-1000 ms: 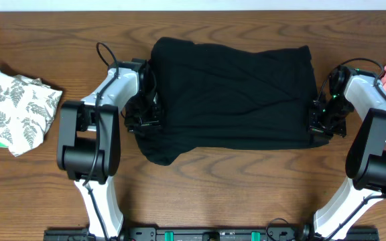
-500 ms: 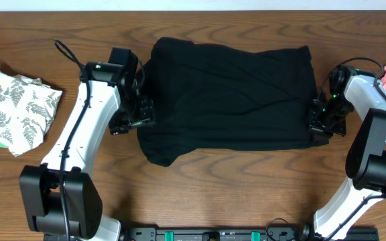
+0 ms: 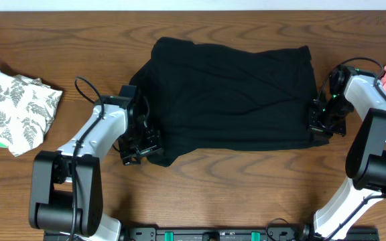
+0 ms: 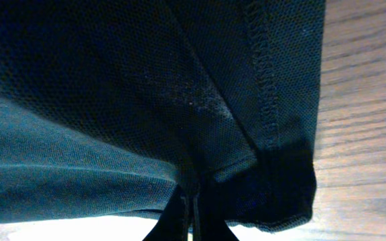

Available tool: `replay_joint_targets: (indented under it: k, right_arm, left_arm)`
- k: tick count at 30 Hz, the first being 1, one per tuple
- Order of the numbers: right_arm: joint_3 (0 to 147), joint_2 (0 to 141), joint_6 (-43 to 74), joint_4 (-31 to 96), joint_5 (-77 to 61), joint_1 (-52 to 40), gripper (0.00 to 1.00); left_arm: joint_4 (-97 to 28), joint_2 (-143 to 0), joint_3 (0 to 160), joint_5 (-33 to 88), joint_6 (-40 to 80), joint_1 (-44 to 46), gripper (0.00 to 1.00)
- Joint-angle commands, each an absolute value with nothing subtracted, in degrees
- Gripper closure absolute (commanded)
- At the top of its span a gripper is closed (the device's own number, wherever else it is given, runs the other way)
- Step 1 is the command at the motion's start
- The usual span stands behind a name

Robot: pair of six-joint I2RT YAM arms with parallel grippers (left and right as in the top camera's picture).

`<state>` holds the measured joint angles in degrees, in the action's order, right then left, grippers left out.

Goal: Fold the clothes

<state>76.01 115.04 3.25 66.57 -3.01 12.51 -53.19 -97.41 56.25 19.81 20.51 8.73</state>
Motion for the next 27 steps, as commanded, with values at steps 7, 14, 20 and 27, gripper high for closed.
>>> replay_joint_targets:
  k: [7, 14, 20, 27]
  right_arm:
    - [75.88, 113.71, 3.57, 66.65, -3.05, 12.47, 0.99]
    - [75.88, 113.71, 3.53, 66.7, -3.05, 12.47, 0.99]
    - [75.88, 113.71, 3.14, 66.67, -3.05, 12.47, 0.99]
    - [75.88, 113.71, 3.14, 66.65, -3.05, 12.47, 0.99]
  left_arm:
    - [-45.6, -97.76, 51.03, 22.72, 19.16, 8.71, 0.26]
    - [-40.6, -97.73, 51.03, 22.7, 19.18, 8.69, 0.26]
    - [-39.13, -97.71, 51.53, 22.7, 19.18, 8.69, 0.36]
    - [-39.59, -95.13, 51.77, 22.72, 19.14, 8.69, 0.94]
